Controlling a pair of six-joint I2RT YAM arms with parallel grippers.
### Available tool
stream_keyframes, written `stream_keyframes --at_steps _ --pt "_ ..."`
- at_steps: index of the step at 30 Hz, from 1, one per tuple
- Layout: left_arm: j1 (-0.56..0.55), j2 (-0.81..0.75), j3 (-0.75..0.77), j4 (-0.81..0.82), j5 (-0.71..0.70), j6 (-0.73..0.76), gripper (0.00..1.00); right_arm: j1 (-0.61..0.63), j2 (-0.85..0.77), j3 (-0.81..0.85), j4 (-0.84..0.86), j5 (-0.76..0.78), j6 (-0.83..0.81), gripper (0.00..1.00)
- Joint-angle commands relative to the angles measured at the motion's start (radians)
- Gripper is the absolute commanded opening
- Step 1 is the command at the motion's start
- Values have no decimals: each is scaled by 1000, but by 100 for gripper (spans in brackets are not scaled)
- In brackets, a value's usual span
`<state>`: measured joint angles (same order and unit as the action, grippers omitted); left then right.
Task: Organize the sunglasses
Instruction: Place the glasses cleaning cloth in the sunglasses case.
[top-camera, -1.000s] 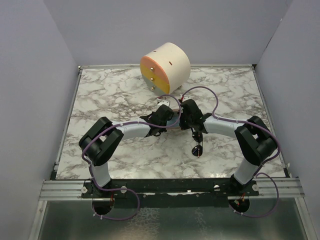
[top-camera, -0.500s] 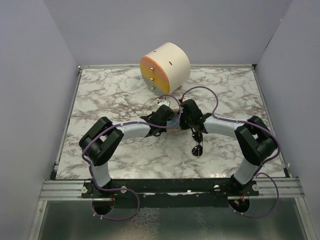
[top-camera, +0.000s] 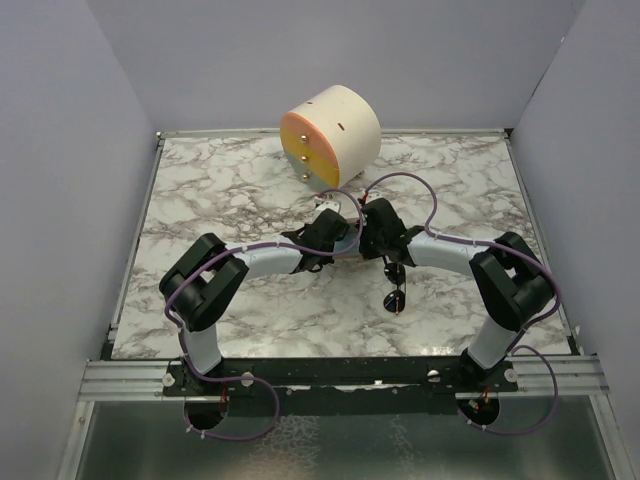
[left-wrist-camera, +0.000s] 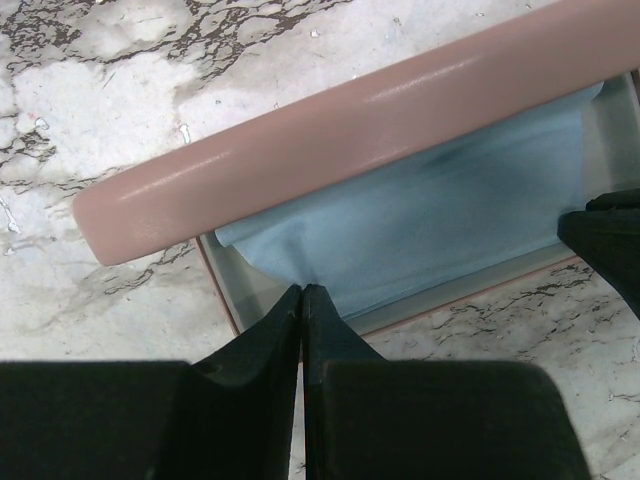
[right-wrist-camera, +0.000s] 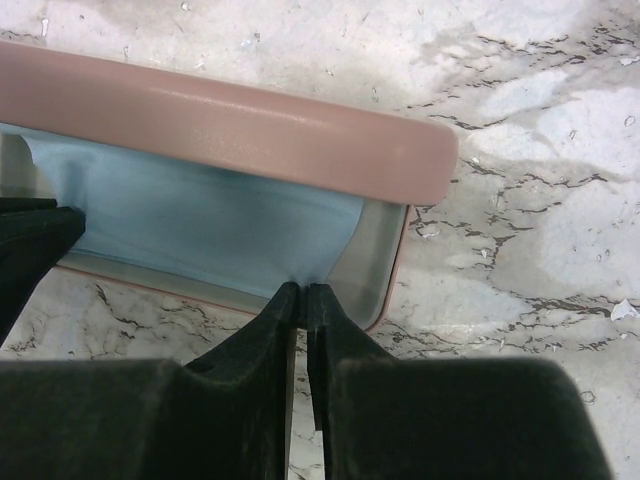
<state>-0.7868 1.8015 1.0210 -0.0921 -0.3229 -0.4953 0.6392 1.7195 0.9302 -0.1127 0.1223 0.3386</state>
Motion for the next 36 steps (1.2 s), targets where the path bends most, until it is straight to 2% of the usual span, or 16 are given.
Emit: stream_keyframes --at_steps 1,7,16,36 --pt "-11 17 21 -35 -8 1 8 -3 3 -2 -30 22 2 12" --pt "-12 15 19 -37 -15 1 11 -3 1 -5 -27 22 1 17" --pt "-17 0 18 -48 -38 -1 20 -3 -4 -6 -25 19 3 19" --pt "-41 -52 41 -101 -104 12 23 -3 -65 -19 -9 13 -6 24"
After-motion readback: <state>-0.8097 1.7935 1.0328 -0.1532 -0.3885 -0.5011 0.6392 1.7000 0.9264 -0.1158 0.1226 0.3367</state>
